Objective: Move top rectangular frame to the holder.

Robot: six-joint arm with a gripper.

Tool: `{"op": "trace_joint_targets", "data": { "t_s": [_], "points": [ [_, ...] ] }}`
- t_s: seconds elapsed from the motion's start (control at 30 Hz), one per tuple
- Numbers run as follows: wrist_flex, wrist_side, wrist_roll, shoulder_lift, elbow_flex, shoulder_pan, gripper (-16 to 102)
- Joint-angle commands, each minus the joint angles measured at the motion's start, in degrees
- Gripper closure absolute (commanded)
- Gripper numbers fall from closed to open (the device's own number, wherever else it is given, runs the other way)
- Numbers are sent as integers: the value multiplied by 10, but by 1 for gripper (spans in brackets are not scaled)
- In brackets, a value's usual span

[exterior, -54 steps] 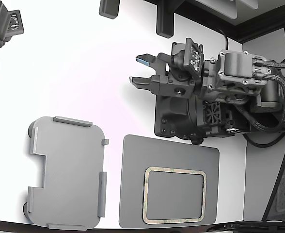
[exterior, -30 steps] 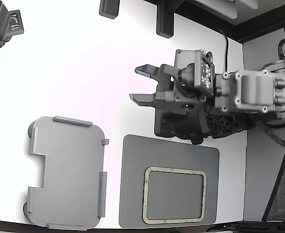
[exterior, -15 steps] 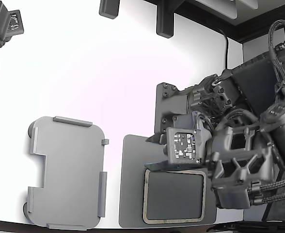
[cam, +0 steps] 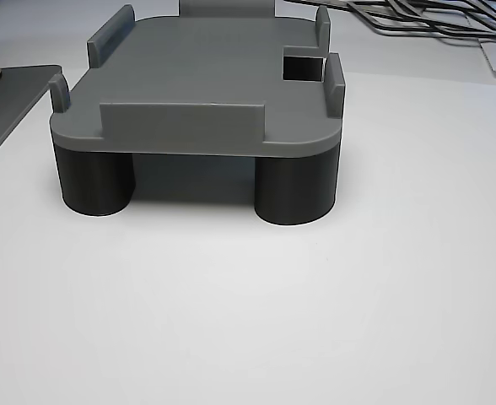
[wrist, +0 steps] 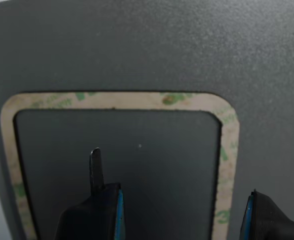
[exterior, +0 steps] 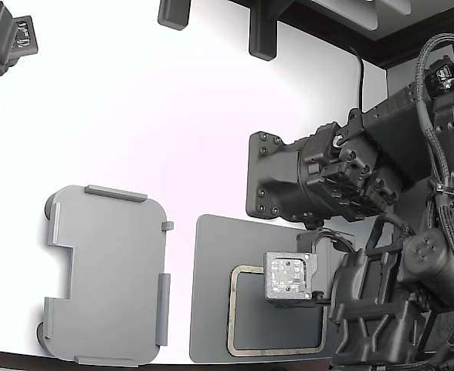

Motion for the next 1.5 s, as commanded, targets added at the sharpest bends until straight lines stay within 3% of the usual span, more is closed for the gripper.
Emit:
{"op": "trace_joint_targets", "data": {
  "t_s": [0.0,0.3,0.77,1.13,1.47],
  "points": [
    [-2,10,39,3,-1,34,-14],
    [-57,33,84,-8,81,105,-14],
    [-96,36,74,28,153,91,-14],
    [-139,28,75,22,180,76,5],
    [-129,18,75,28,190,71,20]
  ]
}}
